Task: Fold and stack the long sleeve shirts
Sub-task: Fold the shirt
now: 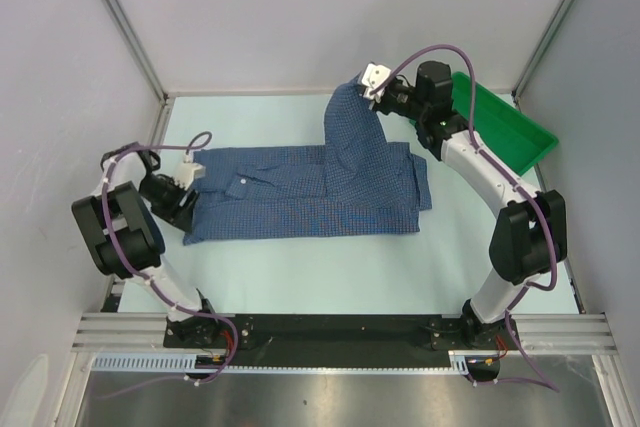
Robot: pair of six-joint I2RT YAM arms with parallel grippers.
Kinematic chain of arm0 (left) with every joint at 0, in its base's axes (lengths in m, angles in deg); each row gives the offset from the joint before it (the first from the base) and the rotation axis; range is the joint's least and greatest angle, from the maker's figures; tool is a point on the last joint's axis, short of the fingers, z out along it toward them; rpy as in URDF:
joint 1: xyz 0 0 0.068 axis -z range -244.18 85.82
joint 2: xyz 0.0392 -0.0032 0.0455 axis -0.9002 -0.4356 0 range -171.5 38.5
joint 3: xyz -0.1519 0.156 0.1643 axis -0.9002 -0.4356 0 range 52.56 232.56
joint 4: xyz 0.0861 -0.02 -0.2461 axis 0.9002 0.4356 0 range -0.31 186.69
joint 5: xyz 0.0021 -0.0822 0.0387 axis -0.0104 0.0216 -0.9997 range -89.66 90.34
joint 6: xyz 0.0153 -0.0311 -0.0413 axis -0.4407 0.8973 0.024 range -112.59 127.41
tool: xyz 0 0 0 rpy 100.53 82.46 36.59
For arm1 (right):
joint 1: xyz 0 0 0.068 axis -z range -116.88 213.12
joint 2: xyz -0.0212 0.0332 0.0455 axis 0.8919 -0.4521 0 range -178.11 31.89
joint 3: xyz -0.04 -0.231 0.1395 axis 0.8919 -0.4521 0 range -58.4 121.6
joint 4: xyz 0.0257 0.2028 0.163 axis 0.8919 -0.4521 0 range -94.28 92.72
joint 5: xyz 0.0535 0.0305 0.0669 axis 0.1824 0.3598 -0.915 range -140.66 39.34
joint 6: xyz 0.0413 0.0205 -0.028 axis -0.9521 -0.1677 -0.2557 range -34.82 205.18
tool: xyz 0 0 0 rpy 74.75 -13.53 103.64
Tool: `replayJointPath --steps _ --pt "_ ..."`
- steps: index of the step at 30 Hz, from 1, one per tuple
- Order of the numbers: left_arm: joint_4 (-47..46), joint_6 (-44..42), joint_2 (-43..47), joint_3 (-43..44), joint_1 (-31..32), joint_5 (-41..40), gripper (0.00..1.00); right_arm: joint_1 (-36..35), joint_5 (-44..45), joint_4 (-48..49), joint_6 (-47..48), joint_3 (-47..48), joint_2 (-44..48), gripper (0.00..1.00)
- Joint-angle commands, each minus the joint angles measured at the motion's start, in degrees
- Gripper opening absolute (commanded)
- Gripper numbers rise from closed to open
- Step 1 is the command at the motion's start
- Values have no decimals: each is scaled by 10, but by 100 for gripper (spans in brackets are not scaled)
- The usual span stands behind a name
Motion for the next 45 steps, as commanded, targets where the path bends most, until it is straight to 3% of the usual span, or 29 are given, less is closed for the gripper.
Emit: replayJointPath --steps 1,14,18,19,21,23,43,45 --pt "-18 8 -2 82 26 44 64 -10 -11 10 14 -1 31 0" --pt "-88 14 -81 85 91 -12 63 -10 -7 -8 24 -13 46 0" --pt "-86 10 -89 80 96 -21 46 -10 -7 -6 23 -17 45 0" --pt "-84 13 -89 83 96 -19 30 -10 -7 -5 24 -18 44 0" --pt "-66 18 -79 97 95 -10 11 -11 -5 1 26 -19 42 0" --pt "-62 21 -64 105 95 -10 0 -11 -3 11 27 -17 39 0" --pt "-54 37 -75 168 98 -24 0 -15 16 64 19 9 -8 0" --pt "-68 50 -74 160 98 -22 22 -17 22 69 18 12 -14 0"
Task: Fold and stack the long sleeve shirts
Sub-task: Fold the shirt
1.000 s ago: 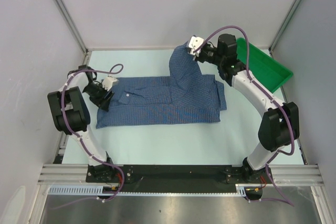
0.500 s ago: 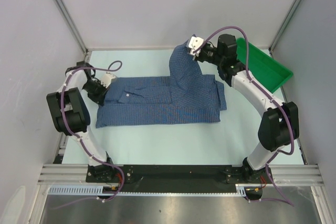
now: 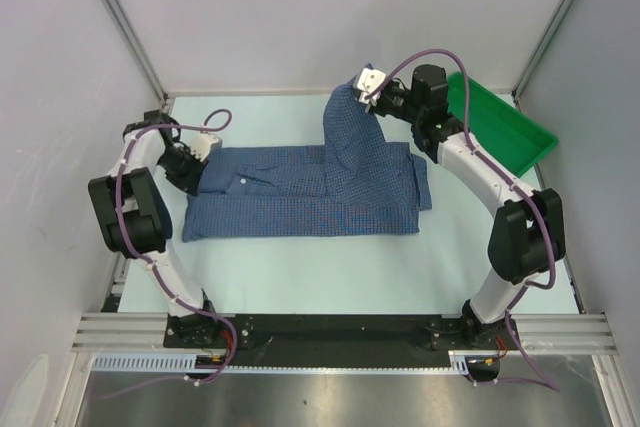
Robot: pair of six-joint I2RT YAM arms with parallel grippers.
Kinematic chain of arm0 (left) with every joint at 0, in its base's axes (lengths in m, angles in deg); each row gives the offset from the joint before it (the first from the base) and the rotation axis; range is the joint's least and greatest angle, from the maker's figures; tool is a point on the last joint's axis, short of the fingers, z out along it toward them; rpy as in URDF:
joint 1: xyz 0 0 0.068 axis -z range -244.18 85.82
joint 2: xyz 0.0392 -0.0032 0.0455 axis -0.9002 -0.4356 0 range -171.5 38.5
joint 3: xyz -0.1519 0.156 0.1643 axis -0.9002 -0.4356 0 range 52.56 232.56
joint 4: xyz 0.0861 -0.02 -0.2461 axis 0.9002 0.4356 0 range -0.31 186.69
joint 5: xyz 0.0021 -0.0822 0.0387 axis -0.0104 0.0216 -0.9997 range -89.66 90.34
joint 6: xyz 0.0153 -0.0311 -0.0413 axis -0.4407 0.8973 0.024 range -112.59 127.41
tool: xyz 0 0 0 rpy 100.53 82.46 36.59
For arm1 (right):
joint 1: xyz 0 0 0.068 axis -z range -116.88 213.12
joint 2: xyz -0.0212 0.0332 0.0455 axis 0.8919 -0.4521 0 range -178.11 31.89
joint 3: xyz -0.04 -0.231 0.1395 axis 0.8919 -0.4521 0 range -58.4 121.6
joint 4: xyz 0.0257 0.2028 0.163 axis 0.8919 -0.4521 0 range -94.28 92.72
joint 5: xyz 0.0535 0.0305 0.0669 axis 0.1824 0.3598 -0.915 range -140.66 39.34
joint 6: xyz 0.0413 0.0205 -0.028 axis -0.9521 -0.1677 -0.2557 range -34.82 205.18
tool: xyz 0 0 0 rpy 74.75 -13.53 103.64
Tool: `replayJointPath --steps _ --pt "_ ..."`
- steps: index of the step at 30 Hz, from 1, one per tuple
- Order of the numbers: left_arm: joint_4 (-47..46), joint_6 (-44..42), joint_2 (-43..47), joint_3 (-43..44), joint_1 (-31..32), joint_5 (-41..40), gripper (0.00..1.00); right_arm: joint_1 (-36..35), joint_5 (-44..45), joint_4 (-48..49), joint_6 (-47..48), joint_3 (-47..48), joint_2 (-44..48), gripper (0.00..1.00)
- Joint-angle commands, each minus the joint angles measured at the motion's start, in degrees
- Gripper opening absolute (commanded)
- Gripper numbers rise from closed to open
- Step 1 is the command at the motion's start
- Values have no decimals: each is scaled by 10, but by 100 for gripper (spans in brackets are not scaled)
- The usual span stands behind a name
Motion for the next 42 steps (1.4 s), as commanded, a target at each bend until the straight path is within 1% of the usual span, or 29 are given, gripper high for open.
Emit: replayJointPath --steps 1,2,5,6,7,8,9,12,17,24,26,27,28,29,30,31,32,33,35,36,39,40,42 --pt "-13 25 5 10 2 -1 28 -7 9 55 2 24 -12 0" --pt "-5 22 16 4 -3 23 40 -7 12 56 1 24 -14 0" --pt "24 -5 44 -33 -46 53 54 -9 12 46 3 19 -14 0" --pt "51 -29 57 -48 -79 73 55 -10 13 47 5 16 -12 0" --pt "65 -40 65 -56 -97 82 58 -10 12 45 7 10 -12 0" --pt "74 -55 71 -66 -114 87 64 -10 13 43 8 9 -11 0" --pt "76 -62 87 -93 -142 89 64 -10 12 42 10 7 -10 0" --pt "48 -60 103 -149 -163 77 66 -11 12 40 10 7 -12 0" --pt "32 -33 82 -181 -164 117 65 -11 12 35 10 5 -12 0" --pt "3 -82 69 -230 -163 114 63 -7 12 40 9 3 -13 0" --pt "-6 -88 68 -233 -161 107 57 -4 12 44 7 3 -15 0" --pt "-7 -88 69 -229 -162 104 50 -3 12 43 5 3 -15 0" --pt "-7 -90 70 -222 -162 100 31 -3 10 41 5 3 -16 0" --pt "-5 -88 77 -214 -162 94 21 -2 10 41 6 2 -15 0" --pt "2 -88 84 -191 -162 91 15 -1 10 40 7 1 -15 0" --pt "14 -94 88 -178 -162 90 4 -1 10 40 7 0 -14 0" --pt "31 -105 93 -165 -157 85 1 -1 9 38 7 -2 -14 0" --pt "39 -113 109 -148 -154 63 0 -1 8 35 10 -1 -13 0" --pt "46 -148 133 -143 -136 36 0 -1 8 34 12 -2 -13 0" --pt "46 -162 158 -151 -129 12 0 0 8 31 15 0 -13 0" --pt "39 -208 199 -185 -100 -25 0 0 9 29 15 4 -14 0" --pt "32 -215 218 -195 -96 -32 0 -1 10 29 17 6 -13 0" --pt "21 -218 222 -214 -90 -34 0 0 10 28 17 7 -14 0"
